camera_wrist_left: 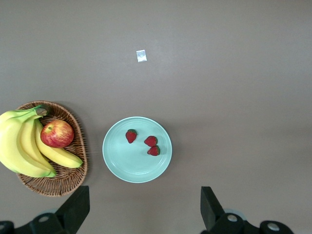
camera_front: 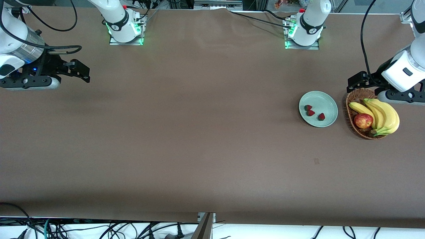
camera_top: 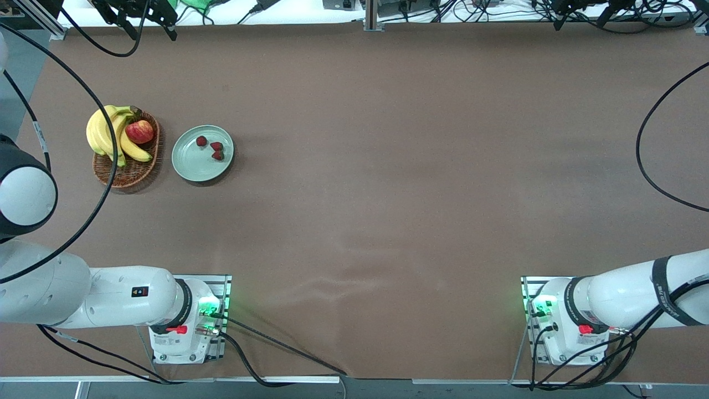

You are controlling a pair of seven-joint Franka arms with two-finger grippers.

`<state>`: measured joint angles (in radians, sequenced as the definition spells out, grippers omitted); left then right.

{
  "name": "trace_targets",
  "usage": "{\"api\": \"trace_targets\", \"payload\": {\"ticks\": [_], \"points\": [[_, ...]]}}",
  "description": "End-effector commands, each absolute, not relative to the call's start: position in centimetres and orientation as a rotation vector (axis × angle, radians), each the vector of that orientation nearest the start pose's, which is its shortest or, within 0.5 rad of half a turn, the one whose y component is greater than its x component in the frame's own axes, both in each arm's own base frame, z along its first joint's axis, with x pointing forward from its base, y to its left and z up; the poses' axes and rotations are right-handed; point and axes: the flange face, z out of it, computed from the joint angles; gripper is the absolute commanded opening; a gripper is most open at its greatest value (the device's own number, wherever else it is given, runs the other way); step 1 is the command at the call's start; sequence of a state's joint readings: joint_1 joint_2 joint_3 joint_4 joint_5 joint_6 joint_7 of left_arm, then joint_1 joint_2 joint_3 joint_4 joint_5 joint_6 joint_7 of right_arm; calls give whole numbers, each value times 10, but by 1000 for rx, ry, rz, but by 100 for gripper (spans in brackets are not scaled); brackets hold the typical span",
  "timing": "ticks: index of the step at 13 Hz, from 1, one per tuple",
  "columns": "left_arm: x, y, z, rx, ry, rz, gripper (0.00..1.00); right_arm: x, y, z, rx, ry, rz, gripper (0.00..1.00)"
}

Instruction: Collect all strawberries into plate

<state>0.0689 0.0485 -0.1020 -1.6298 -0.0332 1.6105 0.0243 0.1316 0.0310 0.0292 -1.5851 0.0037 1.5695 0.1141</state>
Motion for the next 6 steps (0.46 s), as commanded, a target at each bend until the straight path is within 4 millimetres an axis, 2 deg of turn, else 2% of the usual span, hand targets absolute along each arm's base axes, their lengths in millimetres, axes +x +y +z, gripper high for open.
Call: {"api": "trace_targets", "payload": {"ticks": [1,6], "points": [[562,-22,578,-3189,80,95,100,556,90,605,-3143,-70,60,100],[560,-23,573,-3164,92,126,100,555,90,606,-3141,-70,56,100]]}}
